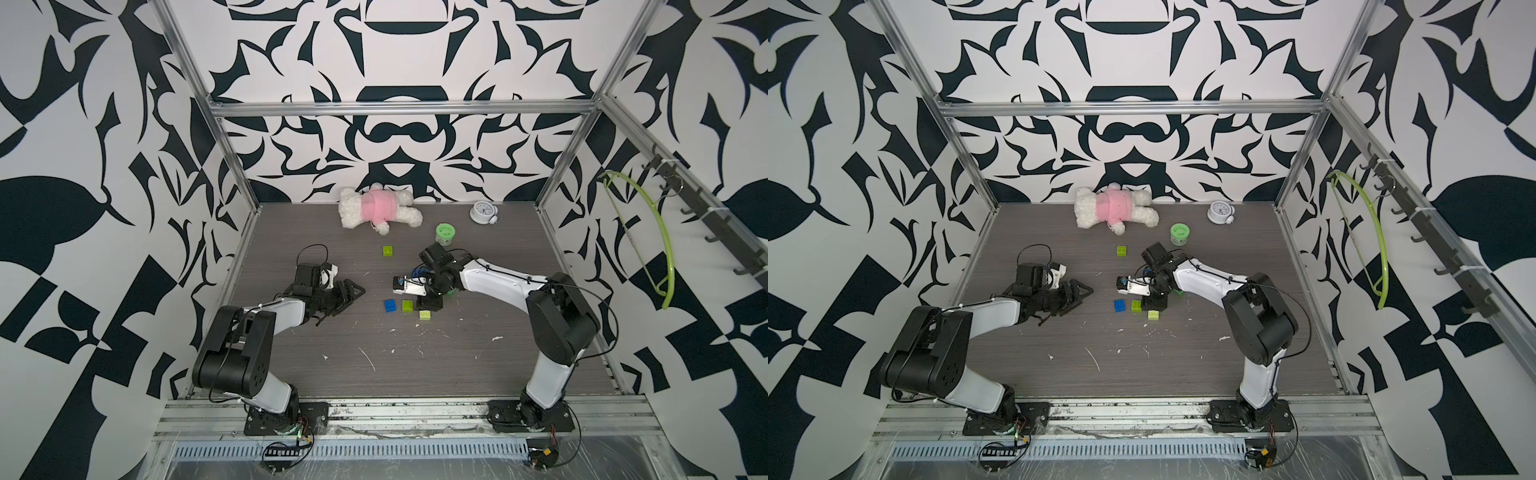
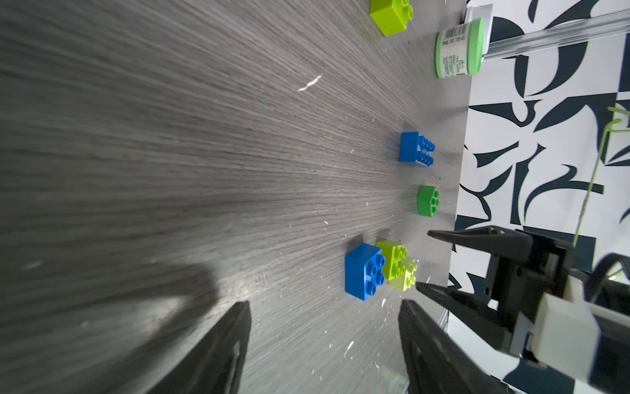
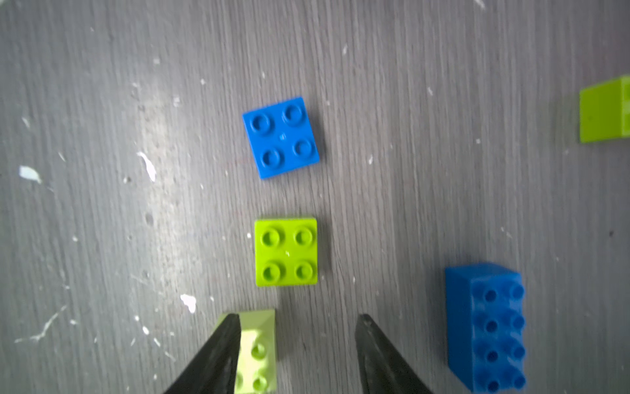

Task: Assemble the letter y with lego
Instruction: Adjust the lego brick at the center of the board.

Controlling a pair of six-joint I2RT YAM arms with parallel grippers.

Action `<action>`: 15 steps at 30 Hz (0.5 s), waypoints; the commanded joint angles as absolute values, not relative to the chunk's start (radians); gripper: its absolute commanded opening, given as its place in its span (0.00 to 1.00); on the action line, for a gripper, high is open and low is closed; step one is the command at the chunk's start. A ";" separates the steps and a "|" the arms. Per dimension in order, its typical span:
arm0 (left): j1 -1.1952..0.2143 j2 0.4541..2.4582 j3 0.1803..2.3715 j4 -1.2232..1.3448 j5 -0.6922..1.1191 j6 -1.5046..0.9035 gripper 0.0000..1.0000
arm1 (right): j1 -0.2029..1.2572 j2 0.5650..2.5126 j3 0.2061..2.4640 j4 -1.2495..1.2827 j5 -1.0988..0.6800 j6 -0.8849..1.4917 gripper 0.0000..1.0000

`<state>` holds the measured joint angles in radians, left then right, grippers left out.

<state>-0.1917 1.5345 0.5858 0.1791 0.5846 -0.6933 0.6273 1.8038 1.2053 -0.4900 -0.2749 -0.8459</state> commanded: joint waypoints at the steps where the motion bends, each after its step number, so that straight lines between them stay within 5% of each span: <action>1: -0.161 1.518 0.597 0.132 0.552 -0.658 0.75 | 0.656 1.785 1.249 -0.417 -0.347 -0.871 0.57; 15: -0.095 1.474 0.591 0.110 0.555 -0.644 0.75 | 0.707 1.965 1.428 -0.480 -0.413 -0.997 0.65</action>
<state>-0.0990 1.4914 0.5861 0.1333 0.5571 -0.6621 0.7017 1.9675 1.3788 -0.4477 -0.3786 -0.9661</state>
